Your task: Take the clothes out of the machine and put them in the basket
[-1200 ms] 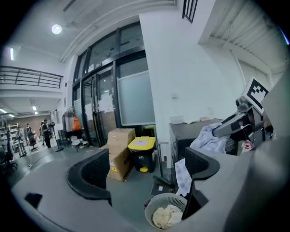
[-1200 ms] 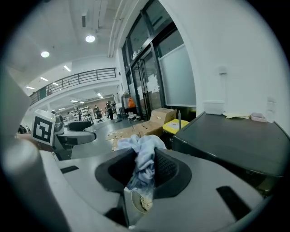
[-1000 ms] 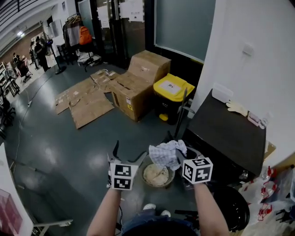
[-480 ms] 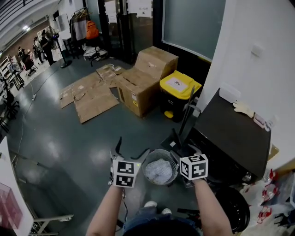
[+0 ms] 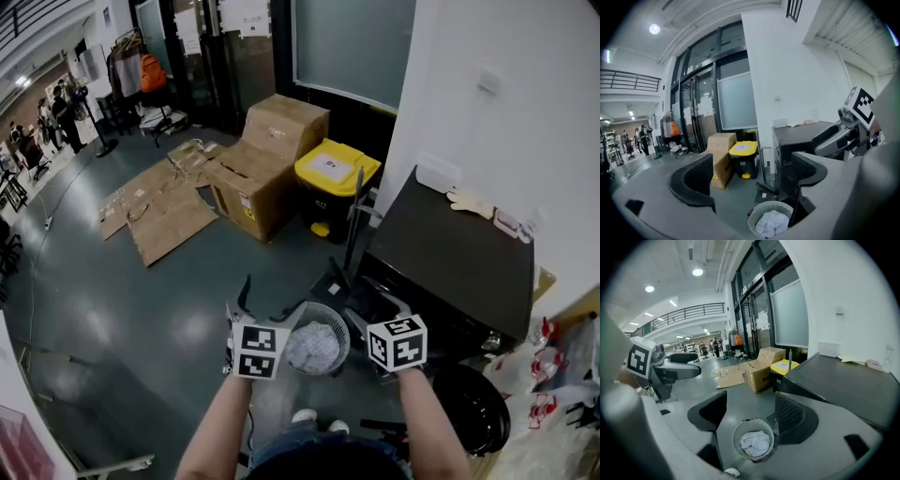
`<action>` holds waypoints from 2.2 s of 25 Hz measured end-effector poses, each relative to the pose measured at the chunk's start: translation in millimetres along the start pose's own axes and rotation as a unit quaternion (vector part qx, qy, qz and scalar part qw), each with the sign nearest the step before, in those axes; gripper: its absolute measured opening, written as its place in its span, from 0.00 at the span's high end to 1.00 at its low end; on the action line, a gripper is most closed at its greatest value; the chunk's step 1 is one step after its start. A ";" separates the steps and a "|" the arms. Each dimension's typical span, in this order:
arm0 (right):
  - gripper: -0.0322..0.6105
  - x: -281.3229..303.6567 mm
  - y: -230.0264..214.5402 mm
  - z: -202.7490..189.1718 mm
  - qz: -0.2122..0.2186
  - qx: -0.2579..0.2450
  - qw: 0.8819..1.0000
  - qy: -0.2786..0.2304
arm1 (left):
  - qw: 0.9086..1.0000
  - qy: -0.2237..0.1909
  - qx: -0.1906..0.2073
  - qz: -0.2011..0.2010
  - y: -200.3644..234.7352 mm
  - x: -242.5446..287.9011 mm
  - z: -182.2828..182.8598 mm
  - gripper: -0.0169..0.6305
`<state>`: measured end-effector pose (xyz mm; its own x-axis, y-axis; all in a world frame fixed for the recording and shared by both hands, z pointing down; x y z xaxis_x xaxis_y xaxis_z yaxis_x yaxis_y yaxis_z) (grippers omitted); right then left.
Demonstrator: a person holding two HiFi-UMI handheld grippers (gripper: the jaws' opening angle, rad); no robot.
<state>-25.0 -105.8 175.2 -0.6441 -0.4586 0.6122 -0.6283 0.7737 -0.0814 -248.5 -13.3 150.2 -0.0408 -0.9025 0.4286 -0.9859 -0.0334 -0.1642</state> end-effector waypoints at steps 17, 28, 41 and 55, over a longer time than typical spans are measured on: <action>0.48 -106.6 -61.8 -42.3 -0.094 0.118 0.986 -0.074 | 0.992 -0.040 0.042 -0.108 -84.5 46.8 47.8 0.17; 0.48 -174.6 -68.2 -56.9 -0.164 0.075 0.977 -0.114 | 0.989 -0.080 0.033 -0.123 -96.5 40.8 74.3 0.17; 0.76 -238.5 -57.6 -42.9 -0.250 -0.006 0.953 -0.169 | 0.973 -0.154 0.085 -0.151 -105.7 1.4 108.5 0.55; 0.95 -281.8 -40.7 7.8 -0.298 -0.096 0.919 -0.241 | 0.948 -0.258 0.132 -0.133 -95.3 -43.0 152.9 0.97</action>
<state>178.7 -11.4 -0.1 -0.3582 -0.9302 0.0797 -0.8731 0.3640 0.3243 -127.9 -37.0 11.5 0.3558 -0.9346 0.0058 -0.8724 -0.3343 -0.3566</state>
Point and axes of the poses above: the fingertips, and each gripper's own axes: x forward along the fingers, y to its left, z out of its top, the point moved 9 cm from there along -x, backward along the fingers, and after that the axes turned 7 degrees about y, right-handed, at the moved point
